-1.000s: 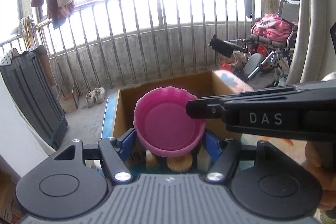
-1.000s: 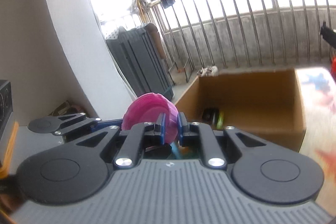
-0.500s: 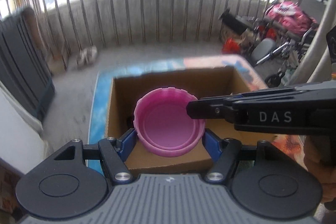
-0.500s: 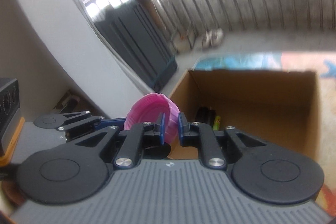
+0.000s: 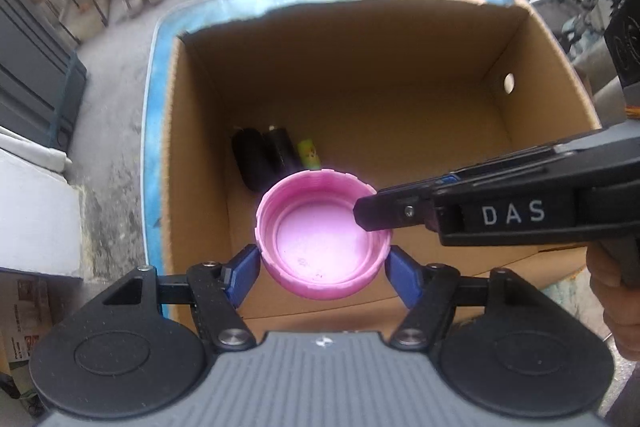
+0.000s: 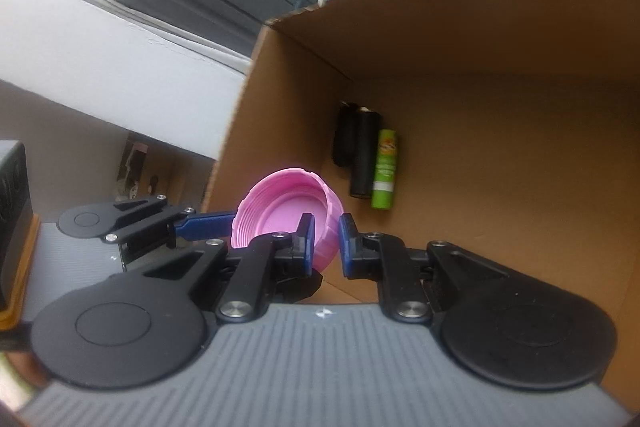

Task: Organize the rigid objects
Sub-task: 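Carry the pink bowl into the cardboard box and open the right tool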

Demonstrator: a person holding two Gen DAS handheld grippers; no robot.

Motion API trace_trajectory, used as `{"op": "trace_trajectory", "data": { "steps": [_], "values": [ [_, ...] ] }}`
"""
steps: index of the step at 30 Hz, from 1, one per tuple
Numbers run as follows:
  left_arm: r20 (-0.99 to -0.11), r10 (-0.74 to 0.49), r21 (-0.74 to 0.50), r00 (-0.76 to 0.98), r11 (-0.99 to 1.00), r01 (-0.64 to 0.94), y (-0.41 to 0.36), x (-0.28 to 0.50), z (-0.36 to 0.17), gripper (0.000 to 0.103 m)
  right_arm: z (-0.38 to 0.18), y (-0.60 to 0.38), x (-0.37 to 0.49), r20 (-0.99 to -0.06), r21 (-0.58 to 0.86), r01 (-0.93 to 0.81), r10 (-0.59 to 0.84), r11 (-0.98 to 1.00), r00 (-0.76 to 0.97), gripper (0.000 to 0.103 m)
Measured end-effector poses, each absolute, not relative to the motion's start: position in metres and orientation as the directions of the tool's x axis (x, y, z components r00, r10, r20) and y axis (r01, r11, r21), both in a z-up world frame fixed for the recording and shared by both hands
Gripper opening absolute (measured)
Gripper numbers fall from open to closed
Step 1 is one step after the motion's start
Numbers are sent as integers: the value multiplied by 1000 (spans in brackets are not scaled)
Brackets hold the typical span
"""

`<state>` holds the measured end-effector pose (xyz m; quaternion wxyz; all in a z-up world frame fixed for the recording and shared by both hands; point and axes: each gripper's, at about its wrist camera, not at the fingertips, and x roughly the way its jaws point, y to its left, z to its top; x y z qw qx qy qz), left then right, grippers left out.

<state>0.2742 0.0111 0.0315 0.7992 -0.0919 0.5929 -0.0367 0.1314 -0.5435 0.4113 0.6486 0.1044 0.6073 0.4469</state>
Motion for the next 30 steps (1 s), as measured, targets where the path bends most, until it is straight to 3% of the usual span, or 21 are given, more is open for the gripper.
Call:
{"op": "trace_trajectory", "data": {
  "steps": [13,30],
  "values": [
    [-975,-146,-146,166,989,9,1,305,7,72,359,-513,142,-755,652,-438,585,619,-297,12],
    [-969,-163,-170,188,985,-23,15,305,20,82,366,-499,145,-761,647,-447,563,618,-322,15]
  ]
}}
